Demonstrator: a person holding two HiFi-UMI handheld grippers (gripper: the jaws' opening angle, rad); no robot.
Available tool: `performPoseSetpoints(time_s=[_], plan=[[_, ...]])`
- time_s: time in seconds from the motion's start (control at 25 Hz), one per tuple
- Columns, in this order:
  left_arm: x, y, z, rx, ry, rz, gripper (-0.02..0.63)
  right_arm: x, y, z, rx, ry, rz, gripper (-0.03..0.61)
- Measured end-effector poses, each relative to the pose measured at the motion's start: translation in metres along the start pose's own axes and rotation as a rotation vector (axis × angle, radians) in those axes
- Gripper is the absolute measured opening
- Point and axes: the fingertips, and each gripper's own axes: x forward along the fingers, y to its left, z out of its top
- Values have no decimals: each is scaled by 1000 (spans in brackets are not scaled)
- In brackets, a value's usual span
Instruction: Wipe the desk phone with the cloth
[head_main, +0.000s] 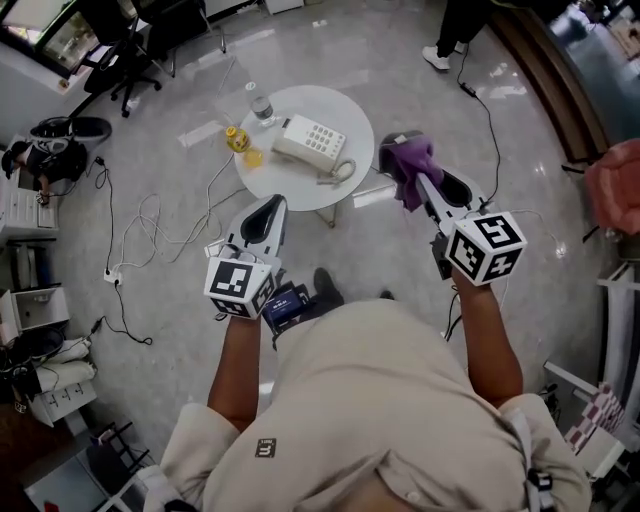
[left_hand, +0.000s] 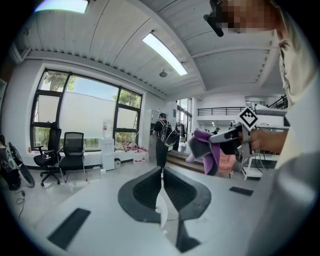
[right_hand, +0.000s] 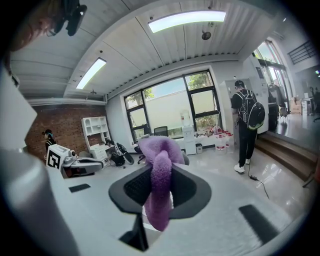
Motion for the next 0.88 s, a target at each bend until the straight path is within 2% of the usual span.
performPoseSetpoints(time_s=[0.32,0.6,0.72,0.88], plan=[[22,31,-1,-16,7,-96,14,32,10,3,22,6,-66,67],[42,15,-18,37,76,-216,14,49,11,-9,38,52,-70,69],[51,16,-26,25,97,-208,14,64,-3,-9,50,58,-58,69],[49,40,-34,-19,121,-130,14,103,5,-3,40,72,17,69]])
